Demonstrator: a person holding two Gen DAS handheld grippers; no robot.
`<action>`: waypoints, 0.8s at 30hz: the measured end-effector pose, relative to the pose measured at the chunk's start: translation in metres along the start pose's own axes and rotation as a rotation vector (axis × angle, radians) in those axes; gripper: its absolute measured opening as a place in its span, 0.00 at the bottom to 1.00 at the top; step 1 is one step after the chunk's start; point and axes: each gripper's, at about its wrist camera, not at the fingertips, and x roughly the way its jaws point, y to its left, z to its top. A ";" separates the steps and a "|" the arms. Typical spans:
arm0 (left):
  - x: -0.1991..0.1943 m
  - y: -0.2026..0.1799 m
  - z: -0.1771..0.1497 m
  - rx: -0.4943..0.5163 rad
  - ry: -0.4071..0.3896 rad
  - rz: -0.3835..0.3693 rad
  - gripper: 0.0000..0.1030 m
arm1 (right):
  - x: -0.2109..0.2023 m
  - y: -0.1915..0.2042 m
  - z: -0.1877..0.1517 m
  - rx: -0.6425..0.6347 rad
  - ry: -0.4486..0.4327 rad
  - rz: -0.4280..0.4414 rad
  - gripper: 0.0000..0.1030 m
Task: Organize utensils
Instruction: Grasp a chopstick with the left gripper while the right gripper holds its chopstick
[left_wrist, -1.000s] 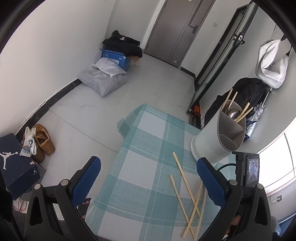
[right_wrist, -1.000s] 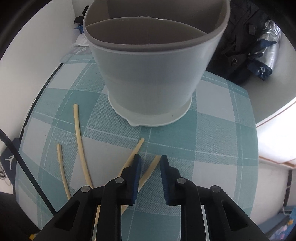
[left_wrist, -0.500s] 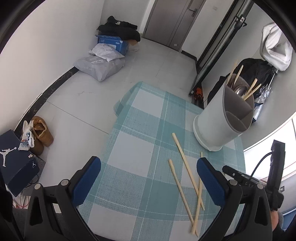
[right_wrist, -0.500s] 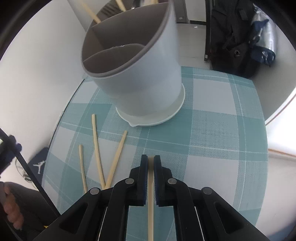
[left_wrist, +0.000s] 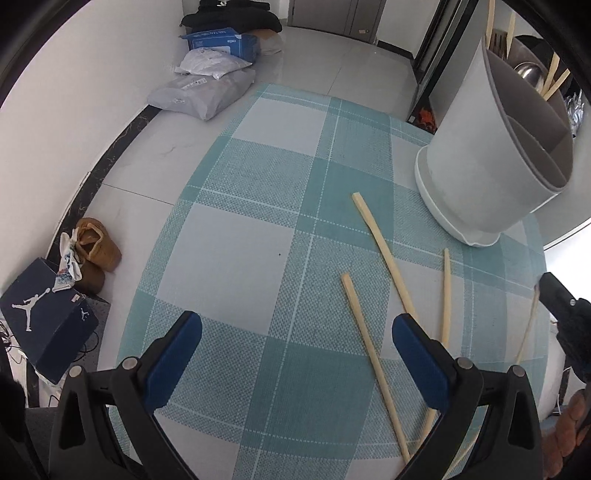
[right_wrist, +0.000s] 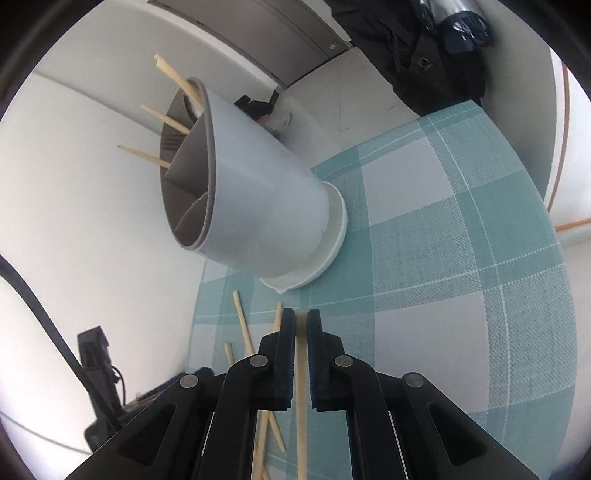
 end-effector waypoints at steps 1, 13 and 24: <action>0.002 0.000 0.000 -0.006 0.004 0.028 0.98 | -0.002 -0.004 0.004 0.018 -0.007 0.013 0.05; 0.007 -0.014 0.005 -0.007 0.001 0.100 0.46 | -0.015 -0.008 0.013 0.007 -0.039 0.025 0.05; 0.015 -0.011 0.014 -0.091 -0.014 0.030 0.03 | -0.024 0.004 0.015 -0.080 -0.075 0.002 0.05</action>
